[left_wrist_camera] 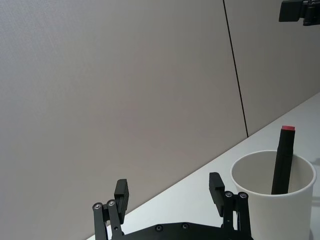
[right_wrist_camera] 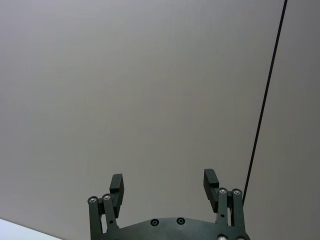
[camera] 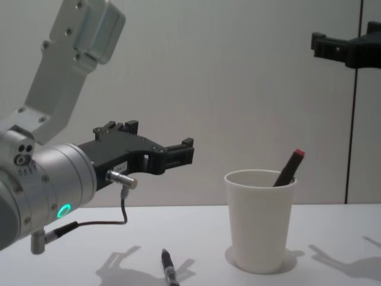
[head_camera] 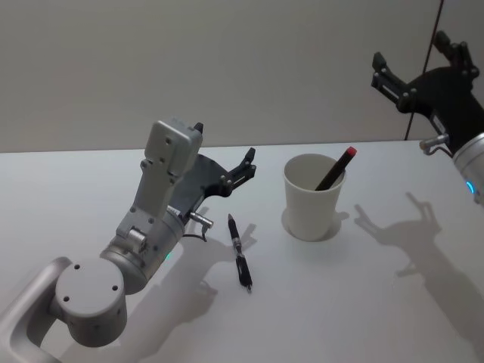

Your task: Place the pen into the pen holder.

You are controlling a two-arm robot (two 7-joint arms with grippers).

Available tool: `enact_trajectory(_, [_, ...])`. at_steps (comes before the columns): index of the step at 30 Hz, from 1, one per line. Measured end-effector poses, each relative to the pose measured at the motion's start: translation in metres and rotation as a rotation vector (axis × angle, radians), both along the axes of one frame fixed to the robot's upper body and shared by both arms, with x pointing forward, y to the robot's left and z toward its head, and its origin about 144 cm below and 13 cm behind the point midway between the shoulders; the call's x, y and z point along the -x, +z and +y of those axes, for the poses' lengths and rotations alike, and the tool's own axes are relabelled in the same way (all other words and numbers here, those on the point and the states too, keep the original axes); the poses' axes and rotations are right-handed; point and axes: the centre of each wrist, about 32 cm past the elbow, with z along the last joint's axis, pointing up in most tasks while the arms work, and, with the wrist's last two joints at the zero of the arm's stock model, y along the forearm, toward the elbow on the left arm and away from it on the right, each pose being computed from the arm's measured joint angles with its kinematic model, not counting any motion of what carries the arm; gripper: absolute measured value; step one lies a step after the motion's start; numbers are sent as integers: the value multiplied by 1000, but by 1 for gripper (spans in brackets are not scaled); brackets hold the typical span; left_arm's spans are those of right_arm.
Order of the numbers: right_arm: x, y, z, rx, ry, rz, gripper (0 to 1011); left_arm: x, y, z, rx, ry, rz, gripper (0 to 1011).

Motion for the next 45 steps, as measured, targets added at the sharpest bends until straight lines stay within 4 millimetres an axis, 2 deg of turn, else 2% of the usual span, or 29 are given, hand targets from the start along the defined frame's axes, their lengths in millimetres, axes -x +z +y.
enact_trajectory(45, [0, 1, -2, 3, -2, 2, 1001, 0, 0, 0, 0, 0, 0, 1001])
